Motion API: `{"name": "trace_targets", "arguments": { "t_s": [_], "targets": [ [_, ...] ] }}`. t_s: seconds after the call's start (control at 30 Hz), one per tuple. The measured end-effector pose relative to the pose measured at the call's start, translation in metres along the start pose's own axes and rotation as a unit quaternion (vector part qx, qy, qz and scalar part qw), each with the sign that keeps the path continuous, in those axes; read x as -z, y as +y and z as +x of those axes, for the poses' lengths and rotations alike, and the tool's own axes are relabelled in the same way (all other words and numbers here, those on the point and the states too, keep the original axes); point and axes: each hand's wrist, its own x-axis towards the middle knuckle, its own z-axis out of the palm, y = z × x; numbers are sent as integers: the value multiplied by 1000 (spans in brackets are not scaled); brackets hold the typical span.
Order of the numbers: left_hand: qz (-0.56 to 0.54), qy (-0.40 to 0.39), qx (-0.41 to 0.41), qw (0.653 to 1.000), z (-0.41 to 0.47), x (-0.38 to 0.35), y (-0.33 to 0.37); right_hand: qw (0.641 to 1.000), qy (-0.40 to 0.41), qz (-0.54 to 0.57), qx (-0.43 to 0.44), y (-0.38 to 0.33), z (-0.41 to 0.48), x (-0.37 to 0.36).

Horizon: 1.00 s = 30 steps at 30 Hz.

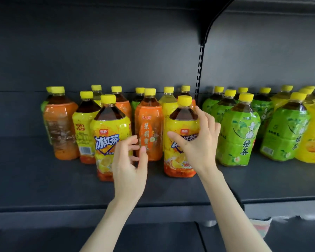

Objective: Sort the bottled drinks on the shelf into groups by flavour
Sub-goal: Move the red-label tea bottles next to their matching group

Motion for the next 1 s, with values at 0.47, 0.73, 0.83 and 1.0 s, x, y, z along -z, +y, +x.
{"name": "trace_targets", "arguments": {
  "t_s": [0.47,0.73,0.83,1.0],
  "targets": [
    [28,-26,281,959,19,45,-40,891,-153,307,-297,-16,-44,-14],
    [-128,-50,258,956,-7,37,-2,907,-60,308,-282,-38,-65,9],
    [-173,-76,238,953,-6,33,21,914,-21,300,-273,-36,-63,40],
    [-261,-155,198,932,-14,1,83,921,33,270,-279,-20,-56,115]
  ]
}}
